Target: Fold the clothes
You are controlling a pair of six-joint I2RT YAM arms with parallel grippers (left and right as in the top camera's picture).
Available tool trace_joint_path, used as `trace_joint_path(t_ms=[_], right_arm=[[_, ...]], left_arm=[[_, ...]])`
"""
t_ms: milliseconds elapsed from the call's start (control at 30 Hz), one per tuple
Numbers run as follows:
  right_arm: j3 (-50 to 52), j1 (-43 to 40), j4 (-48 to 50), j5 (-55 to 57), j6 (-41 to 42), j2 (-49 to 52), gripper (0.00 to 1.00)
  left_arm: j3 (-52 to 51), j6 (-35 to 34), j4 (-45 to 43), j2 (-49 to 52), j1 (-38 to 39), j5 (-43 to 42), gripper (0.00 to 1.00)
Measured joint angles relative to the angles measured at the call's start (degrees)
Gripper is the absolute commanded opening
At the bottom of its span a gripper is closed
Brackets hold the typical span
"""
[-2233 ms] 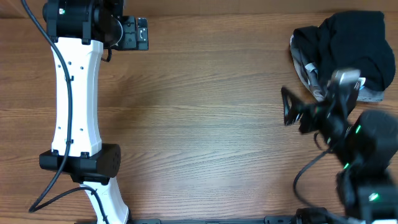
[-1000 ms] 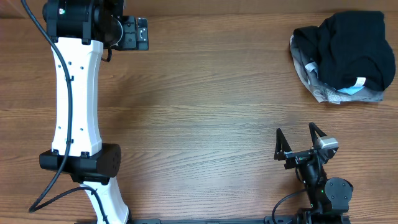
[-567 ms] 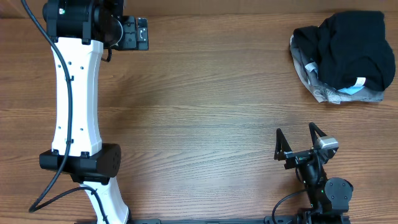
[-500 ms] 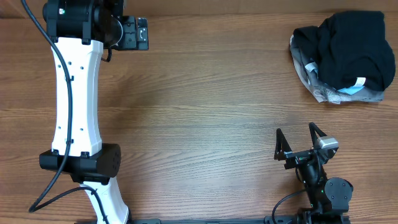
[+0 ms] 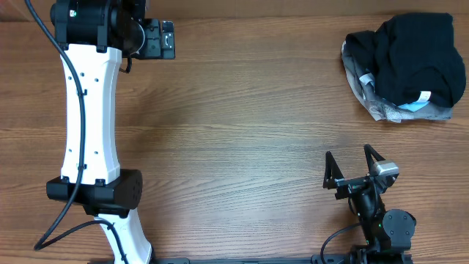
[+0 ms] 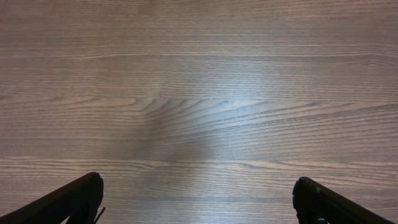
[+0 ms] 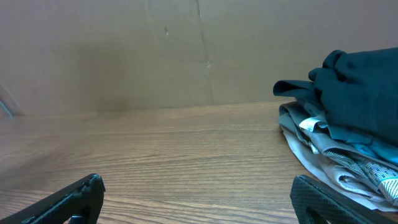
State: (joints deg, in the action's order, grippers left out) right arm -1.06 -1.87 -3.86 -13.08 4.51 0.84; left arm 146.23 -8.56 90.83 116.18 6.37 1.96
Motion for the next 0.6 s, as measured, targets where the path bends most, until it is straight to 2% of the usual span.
trace_joint_path(t_ms=[167,267,433,467,600], right_arm=[[0.00,0.00,0.02,-0.02,0.00,0.00,1.00],[0.00,0.00,0.02,-0.02,0.00,0.00,1.00],[0.00,-0.02,0.02,-0.02,-0.04,0.00,1.00],[0.00,-0.02,0.09,0.00,0.00,0.00,1.00],[0.00,-0.02,0.17,-0.02,0.00,0.00,1.00]], left_arm=[[-0.48,0.00,-1.88,-4.66,0.00,0.42,1.00],[-4.26,-0.07,-8.44,-12.50,0.00,0.44,1.00],[-25.44,-1.70,-34.27,-30.88,0.00,0.15,1.00],[-32.57,-1.99,-40.92,-34.91,0.00,-0.26,1.00],[-52.85,-2.25,-54.93,-44.48,0.00,-1.07,1.00]])
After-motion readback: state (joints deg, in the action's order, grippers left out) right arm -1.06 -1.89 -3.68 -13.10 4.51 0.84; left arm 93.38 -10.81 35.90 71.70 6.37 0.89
